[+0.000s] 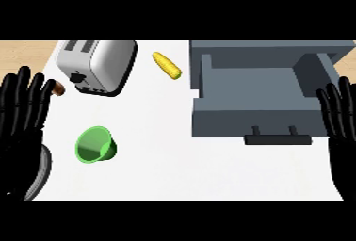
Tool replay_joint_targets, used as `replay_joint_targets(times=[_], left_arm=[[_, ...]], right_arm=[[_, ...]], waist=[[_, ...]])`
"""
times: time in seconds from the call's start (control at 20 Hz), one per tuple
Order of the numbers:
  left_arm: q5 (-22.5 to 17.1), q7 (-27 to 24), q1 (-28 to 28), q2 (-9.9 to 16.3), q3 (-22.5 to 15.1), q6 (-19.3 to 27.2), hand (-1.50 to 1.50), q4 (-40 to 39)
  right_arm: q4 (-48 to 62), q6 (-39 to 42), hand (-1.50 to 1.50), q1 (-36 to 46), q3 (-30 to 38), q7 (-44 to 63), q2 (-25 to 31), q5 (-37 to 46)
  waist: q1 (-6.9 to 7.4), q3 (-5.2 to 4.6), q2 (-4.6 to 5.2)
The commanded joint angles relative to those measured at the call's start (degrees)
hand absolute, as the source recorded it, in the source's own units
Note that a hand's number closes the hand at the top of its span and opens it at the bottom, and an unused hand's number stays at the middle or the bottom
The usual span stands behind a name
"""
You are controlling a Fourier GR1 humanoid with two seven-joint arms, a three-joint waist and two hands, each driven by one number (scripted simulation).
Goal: Pick up the cup, place it into the drawer and close the drawer
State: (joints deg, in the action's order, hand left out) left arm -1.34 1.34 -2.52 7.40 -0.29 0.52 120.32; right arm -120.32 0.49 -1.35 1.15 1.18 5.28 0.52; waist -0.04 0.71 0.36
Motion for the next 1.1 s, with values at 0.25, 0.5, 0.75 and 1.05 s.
replay_joint_targets(times=[0.25, 0.5, 0.75, 1.05], left_arm=[[-5.14, -3.63, 7.74, 1.99, 5.36, -5.83, -1.5, 2.09], [-13.51, 3.6, 6.3, -3.28, 8.93, -0.55, -1.5, -5.12], [-14.41, -4.11, 7.5, -2.67, 11.77, -4.91, -1.5, -14.28], [-9.62, -9.38, 5.22, -3.47, 11.4, -4.27, -1.5, -26.46]], right_arm=[[-1.94, -2.21, -1.5, 3.13, -5.23, 0.66, -3.59, 3.93], [3.17, 6.4, -1.5, 4.65, -1.4, 6.67, 2.75, -4.61], [6.55, 6.79, -1.5, 5.2, -1.62, 2.7, 1.59, -3.04], [15.67, 8.88, -1.5, 11.53, 3.29, -0.34, 3.9, -5.3]], waist=[[0.38, -0.74, -0.43], [0.26, -0.73, -0.29], [0.07, -0.72, -0.33], [-0.05, -0.73, -0.2]])
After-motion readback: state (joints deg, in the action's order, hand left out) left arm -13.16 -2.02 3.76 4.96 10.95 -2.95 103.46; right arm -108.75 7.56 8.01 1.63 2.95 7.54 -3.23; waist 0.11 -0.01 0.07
